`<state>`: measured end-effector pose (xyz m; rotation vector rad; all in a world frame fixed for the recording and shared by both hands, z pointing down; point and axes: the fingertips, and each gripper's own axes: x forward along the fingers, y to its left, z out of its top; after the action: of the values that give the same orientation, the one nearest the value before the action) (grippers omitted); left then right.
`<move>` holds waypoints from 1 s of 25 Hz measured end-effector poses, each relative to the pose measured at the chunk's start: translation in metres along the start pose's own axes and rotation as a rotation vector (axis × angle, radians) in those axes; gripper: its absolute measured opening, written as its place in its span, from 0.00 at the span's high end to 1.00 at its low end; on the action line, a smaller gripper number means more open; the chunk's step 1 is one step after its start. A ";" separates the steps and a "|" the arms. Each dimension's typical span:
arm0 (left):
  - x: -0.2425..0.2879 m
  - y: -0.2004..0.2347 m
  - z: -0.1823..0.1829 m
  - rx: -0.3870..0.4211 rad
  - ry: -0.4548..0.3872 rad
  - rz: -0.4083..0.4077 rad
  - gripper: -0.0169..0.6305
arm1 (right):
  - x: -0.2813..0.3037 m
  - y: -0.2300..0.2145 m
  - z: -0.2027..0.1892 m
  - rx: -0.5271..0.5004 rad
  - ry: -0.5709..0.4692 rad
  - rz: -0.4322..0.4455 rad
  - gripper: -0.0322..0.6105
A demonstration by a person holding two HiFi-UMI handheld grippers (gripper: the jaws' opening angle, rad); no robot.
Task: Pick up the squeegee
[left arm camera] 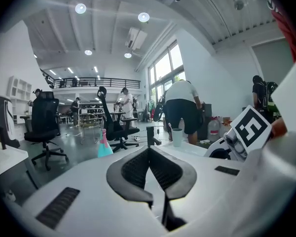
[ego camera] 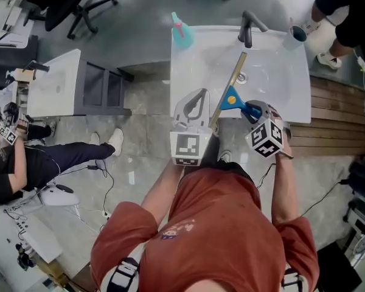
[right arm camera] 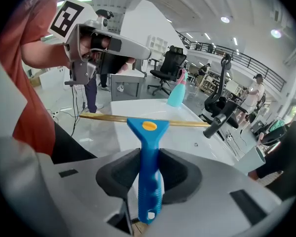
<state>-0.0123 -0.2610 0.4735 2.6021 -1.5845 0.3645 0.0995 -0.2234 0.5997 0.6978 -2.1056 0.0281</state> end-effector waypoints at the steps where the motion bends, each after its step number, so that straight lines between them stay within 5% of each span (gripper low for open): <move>1: -0.006 -0.004 0.000 0.002 -0.003 0.003 0.95 | -0.004 0.005 -0.004 0.002 -0.002 -0.002 0.76; 10: -0.040 -0.047 0.009 0.034 -0.031 -0.002 0.95 | -0.054 0.023 -0.051 0.126 -0.030 -0.098 0.76; 25: -0.011 -0.098 0.037 0.079 -0.067 -0.087 0.95 | -0.113 -0.026 -0.092 0.363 -0.138 -0.313 0.76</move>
<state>0.0750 -0.2125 0.4412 2.7598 -1.4997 0.3433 0.2321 -0.1676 0.5626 1.2721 -2.1197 0.1979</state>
